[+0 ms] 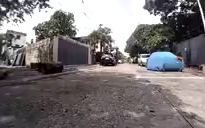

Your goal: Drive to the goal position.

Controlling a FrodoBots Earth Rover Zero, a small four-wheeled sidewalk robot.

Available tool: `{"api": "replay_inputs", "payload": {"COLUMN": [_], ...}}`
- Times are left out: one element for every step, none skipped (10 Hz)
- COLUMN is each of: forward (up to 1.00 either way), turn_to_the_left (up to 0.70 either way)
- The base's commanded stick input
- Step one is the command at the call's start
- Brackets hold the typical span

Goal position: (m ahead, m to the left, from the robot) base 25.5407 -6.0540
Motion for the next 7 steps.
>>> {"api": "replay_inputs", "payload": {"forward": [0.70,0.70,0.70,0.70,0.70,0.70,0.70], "turn_to_the_left": [0.00,0.00,0.00,0.00,0.00,0.00,0.00]}}
